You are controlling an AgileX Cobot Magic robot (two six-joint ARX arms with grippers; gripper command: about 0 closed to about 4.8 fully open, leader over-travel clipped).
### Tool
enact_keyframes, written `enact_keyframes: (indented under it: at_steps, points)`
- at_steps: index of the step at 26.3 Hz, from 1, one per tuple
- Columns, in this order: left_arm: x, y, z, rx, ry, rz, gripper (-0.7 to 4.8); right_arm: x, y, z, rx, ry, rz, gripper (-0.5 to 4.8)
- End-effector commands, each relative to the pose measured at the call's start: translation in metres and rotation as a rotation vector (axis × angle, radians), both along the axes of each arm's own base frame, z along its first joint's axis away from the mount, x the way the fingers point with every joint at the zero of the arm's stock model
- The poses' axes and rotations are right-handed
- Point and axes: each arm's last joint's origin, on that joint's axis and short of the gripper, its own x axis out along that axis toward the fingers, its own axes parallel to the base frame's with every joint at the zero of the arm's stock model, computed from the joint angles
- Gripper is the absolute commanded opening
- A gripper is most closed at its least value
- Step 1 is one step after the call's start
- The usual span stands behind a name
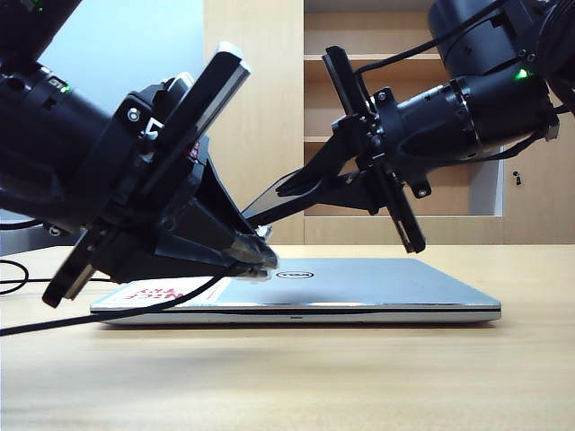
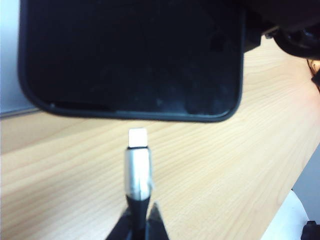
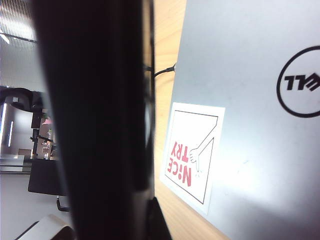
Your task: Pick up the charging cable and the phone, plug the charging cable into the charging port on the phone, and finally place them back on the table.
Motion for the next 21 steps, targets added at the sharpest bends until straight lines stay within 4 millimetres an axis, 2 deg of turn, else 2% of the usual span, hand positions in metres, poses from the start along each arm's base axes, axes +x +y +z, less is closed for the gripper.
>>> enact_keyframes:
  at_steps: [1, 21]
  points:
    - [0.0002, -0.0008, 0.0019, -0.012, -0.01, -0.002, -0.07, 0.0008, 0.0011, 0.0078, 0.022, -0.052, 0.013, -0.05]
    - [0.0002, -0.0008, 0.0019, -0.012, -0.01, -0.002, -0.07, -0.0002, 0.0011, 0.0059, 0.009, -0.045, 0.032, -0.05]
